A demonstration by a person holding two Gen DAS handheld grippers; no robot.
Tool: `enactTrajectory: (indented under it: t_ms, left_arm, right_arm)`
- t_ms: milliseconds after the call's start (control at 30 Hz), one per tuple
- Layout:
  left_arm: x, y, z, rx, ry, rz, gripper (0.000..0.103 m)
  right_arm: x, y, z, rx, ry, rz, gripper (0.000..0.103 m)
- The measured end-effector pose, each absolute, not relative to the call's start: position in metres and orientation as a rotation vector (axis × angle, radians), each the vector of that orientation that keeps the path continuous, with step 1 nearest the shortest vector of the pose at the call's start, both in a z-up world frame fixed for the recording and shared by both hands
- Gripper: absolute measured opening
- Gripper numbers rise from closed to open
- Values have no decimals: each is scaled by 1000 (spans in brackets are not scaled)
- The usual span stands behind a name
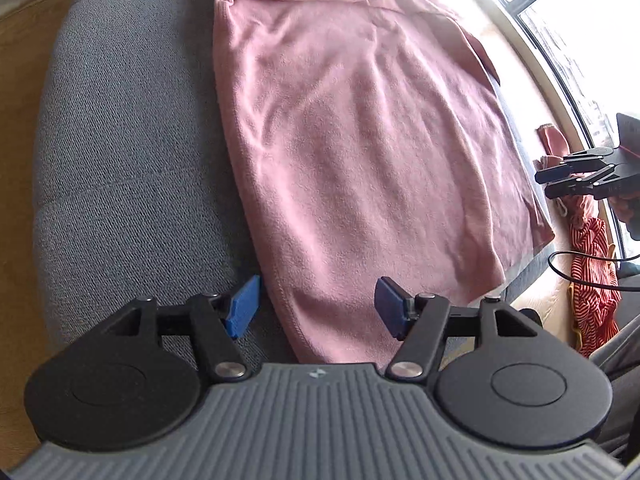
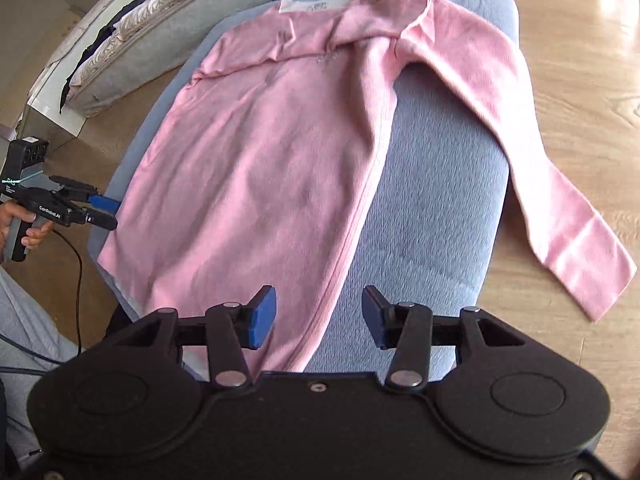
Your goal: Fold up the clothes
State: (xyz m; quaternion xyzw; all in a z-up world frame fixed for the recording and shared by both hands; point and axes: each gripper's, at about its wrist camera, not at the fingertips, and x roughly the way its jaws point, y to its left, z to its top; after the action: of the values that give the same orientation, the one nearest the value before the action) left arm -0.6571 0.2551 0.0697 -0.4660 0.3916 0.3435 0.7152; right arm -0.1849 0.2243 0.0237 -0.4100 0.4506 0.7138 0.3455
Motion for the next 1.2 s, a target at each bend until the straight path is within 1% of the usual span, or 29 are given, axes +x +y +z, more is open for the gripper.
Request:
enactTrajectory:
  t_ms: [100,167,233,367,433,567,600,633,667,733,767,800,833,933,1033,1100,1200]
  left_arm:
    - [-661,246,66,-1079,845,741,71]
    - [-663,243,64,-1115,805,732,76]
    - [-665,241,60,-1158,762,724,85]
    - [-663,236,62,-1175,744,714,85]
    - [-661,232,63,-1176,747,721,79]
    - [-660,224,64,-1156,750,748,71]
    - [-660,223,64,-1141,747,757,55]
    - [-661,222,63,-1130,747,775,43]
    - [-661,221,62,-1120,746,791,39]
    - [-665,219,59,-1111,742,809,20]
    - [-668,220,58,-1111,739,810,17]
    - [-671,220,59,-1116,734,805,13]
    - [-673,221,60,-1119,744,793,10]
    - [-679,221,64,-1114,794,765,7]
    - [-683,219,66,-1114,856,749,7]
    - [-686,218,64,-1126,887,745,7]
    - [-689,218,61,-1139,910,741,7]
  right_arm:
    - [-185,205,12,-1096,1242,1830,47]
    - [-187,201,8,-1105,1264,1830,47]
    - [-186,200,1,-1086,1338,1813,46]
    - [-179,206,-4,-921,1491,1782,44]
    - [-178,210,-8,-870,1550,1752,44]
    - [-186,213,-8,-911,1510,1771,44]
    - [-187,213,-9,-905,1510,1770,45]
    - [-186,213,-10,-890,1518,1762,45]
    - [-186,212,-11,-873,1529,1750,45]
    - [-185,210,-15,-856,1526,1723,43]
    - [-184,208,-16,-859,1511,1709,35]
    - [-184,206,-17,-861,1496,1696,18]
    - [-186,204,-17,-904,1443,1670,9]
    - [-186,204,-13,-933,1446,1690,7]
    - [-181,205,8,-943,1445,1748,6]
    - [-183,203,18,-1021,1367,1774,6]
    - [-187,197,13,-1083,1303,1782,6]
